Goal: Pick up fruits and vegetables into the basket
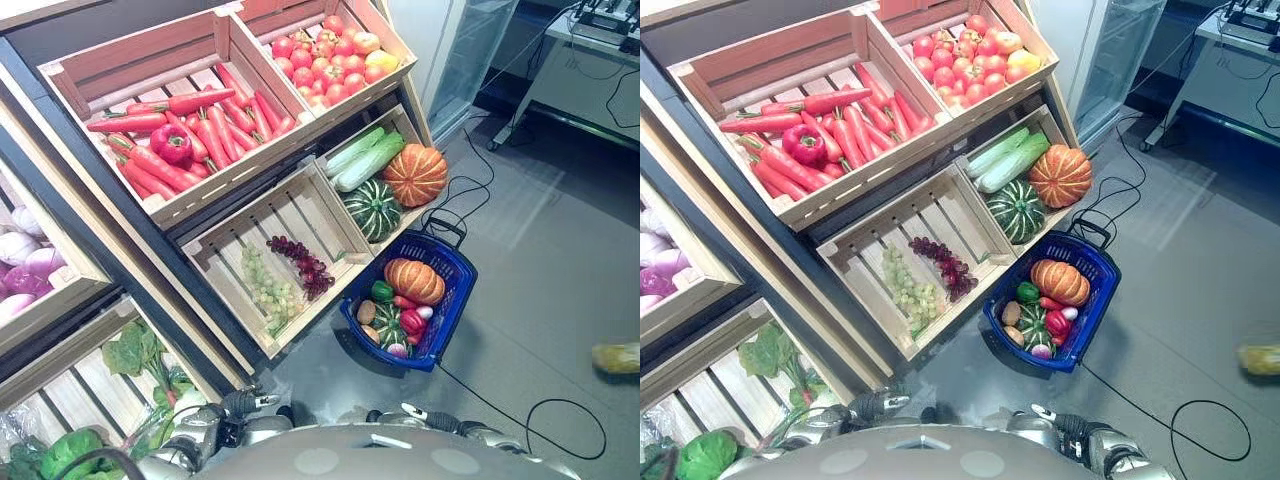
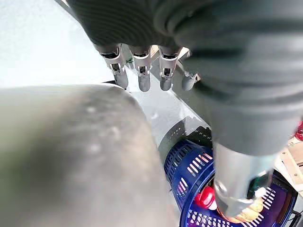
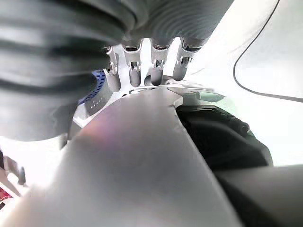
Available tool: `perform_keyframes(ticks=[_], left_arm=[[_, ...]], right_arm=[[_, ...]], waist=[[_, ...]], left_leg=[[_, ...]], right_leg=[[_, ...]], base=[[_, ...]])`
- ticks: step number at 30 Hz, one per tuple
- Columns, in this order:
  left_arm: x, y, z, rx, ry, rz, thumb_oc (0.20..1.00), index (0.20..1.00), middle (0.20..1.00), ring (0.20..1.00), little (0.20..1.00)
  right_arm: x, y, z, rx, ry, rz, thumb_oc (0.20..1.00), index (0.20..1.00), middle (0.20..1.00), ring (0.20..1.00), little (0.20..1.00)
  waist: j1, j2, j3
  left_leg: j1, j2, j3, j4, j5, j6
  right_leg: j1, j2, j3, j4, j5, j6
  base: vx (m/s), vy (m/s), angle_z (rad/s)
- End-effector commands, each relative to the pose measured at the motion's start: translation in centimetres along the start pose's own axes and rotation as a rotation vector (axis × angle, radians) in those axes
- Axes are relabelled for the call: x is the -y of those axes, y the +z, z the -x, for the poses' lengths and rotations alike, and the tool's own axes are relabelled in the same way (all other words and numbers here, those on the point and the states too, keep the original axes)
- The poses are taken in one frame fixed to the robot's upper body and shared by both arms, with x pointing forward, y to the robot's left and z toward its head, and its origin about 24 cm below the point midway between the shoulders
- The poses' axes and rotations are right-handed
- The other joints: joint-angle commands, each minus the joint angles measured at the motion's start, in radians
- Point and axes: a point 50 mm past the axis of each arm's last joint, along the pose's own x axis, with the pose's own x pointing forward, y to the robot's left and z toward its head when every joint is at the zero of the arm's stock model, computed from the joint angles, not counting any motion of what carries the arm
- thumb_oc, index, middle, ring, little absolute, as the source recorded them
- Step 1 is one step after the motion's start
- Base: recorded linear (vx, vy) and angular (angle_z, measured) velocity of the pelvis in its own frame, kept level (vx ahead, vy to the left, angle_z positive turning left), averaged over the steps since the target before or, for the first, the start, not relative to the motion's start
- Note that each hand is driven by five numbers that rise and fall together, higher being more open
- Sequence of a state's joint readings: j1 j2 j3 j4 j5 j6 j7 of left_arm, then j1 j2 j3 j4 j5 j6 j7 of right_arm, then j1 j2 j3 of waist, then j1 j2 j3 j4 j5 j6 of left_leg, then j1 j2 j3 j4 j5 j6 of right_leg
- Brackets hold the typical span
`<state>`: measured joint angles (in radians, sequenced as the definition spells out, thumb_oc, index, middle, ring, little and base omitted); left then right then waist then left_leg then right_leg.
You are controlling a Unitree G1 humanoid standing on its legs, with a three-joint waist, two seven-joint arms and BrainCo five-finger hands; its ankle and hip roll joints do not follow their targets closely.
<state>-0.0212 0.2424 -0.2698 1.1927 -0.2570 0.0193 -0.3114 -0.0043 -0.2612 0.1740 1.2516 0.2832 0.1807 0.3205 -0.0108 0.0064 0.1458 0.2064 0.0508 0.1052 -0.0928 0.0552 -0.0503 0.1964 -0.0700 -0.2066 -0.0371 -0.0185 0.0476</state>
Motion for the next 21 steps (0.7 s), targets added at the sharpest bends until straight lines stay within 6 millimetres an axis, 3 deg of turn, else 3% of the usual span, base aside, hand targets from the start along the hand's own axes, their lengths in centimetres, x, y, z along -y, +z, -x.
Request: perform_keyframes(ticks=[1, 8, 13, 17, 18, 21], left_arm=[[1.1, 2.8, -0.8, 0.053, -0.029, 0.009, 1.000, 1.000, 1.000, 1.000, 1.000], [1.0, 3.8, -0.7, 0.130, -0.044, -0.008, 1.000, 1.000, 1.000, 1.000, 1.000], [1.0, 5.8, -0.4, 0.270, 0.005, -0.131, 1.000, 1.000, 1.000, 1.000, 1.000], [0.5, 10.7, 1.0, 0.539, 0.182, -0.357, 1.000, 1.000, 1.000, 1.000, 1.000], [0.5, 11.1, 1.1, 0.555, 0.196, -0.376, 1.000, 1.000, 1.000, 1.000, 1.000], [-0.9, 15.0, 3.3, 0.732, 0.466, -0.606, 1.000, 1.000, 1.000, 1.000, 1.000]], right_arm=[[-1.2, 1.5, -0.4, -0.003, 0.052, 0.042, 1.000, 1.000, 1.000, 1.000, 1.000], [-1.1, 1.7, -0.3, 0.005, 0.057, 0.048, 1.000, 1.000, 1.000, 1.000, 1.000], [-0.7, 2.7, -0.1, 0.083, 0.034, 0.072, 1.000, 1.000, 1.000, 1.000, 1.000], [-0.2, 5.0, 0.4, 0.207, 0.021, 0.082, 1.000, 1.000, 1.000, 1.000, 1.000], [-0.2, 5.2, 0.5, 0.220, 0.020, 0.085, 1.000, 1.000, 1.000, 1.000, 1.000], [0.5, 7.4, 1.4, 0.348, 0.007, 0.100, 1.000, 1.000, 1.000, 1.000, 1.000]], waist=[[-0.005, -0.014, 0.038], [-0.004, -0.013, 0.041], [-0.009, -0.011, 0.043], [-0.011, -0.006, 0.049], [-0.012, -0.006, 0.049], [-0.015, 0.001, 0.049]], left_leg=[[0.022, -0.089, 0.033, 0.033, -0.159, 0.079], [0.020, -0.088, 0.036, 0.035, -0.161, 0.079], [0.020, -0.087, 0.034, 0.035, -0.160, 0.077], [0.013, -0.083, 0.031, 0.036, -0.157, 0.073], [0.013, -0.082, 0.031, 0.035, -0.156, 0.073], [0.006, -0.079, 0.022, 0.036, -0.151, 0.073]], right_leg=[[-0.012, 0.011, 0.031, 0.051, -0.062, 0.035], [-0.015, 0.010, 0.028, 0.054, -0.062, 0.037], [-0.018, 0.010, 0.031, 0.056, -0.061, 0.038], [-0.025, 0.010, 0.030, 0.056, -0.056, 0.041], [-0.025, 0.010, 0.030, 0.056, -0.056, 0.041], [-0.031, 0.009, 0.030, 0.064, -0.060, 0.039]], base=[[0.28, -0.063, -0.14], [0.00, 0.000, 0.00], [0.01, -0.007, 0.00], [0.00, 0.000, 0.00], [0.00, 0.000, 0.00], [0.05, -0.030, -0.02]])
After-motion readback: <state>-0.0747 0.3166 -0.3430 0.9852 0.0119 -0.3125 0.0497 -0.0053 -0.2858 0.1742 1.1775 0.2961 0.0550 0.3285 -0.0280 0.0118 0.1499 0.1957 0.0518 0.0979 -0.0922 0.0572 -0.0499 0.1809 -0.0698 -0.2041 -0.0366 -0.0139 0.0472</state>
